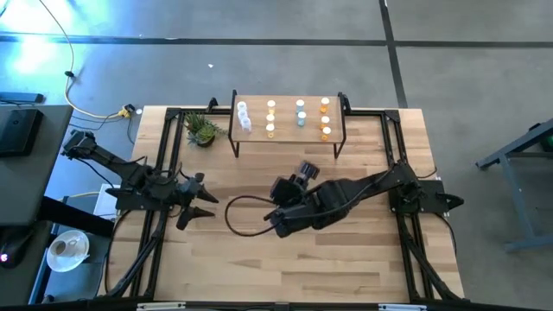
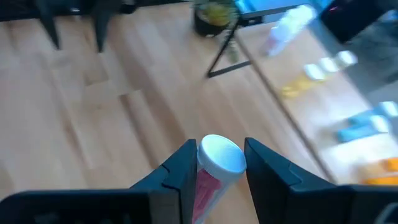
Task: Pick and place medicine bottles onto shelf by color
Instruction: Put the blue pill bottle aligned with the other blue pill bottles on the shelf, then adjust the transparent pill bottles on the shelf
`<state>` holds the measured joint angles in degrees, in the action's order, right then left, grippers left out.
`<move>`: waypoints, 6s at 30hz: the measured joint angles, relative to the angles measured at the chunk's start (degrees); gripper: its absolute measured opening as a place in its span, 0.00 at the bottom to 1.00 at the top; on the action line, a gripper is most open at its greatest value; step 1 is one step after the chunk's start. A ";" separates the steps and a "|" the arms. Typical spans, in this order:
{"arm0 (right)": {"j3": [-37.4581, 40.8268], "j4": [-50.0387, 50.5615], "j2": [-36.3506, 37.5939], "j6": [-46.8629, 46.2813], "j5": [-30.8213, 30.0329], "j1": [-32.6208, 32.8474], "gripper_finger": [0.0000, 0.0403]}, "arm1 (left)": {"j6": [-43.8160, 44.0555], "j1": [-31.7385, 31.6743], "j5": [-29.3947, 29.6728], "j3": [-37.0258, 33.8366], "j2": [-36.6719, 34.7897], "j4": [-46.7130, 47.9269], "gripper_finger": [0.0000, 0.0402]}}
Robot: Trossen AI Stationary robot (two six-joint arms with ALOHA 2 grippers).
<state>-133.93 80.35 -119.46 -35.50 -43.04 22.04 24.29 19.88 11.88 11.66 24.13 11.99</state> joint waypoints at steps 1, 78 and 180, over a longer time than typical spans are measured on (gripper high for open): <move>-0.83 1.44 0.00 0.01 -0.78 -0.21 0.26 | -0.32 0.00 -0.01 -0.73 -1.41 0.01 0.55; 85.83 -97.66 38.36 42.47 -2.90 -20.62 0.26 | -11.45 -0.01 3.76 -2.83 -13.58 -2.78 0.55; 85.77 -102.52 43.72 52.75 -1.19 -24.76 0.44 | -10.78 -0.02 11.31 -2.79 -13.61 -2.82 0.55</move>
<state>-48.16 -22.16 -75.74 17.24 -44.23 -2.72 13.51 19.86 23.19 8.86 10.52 9.17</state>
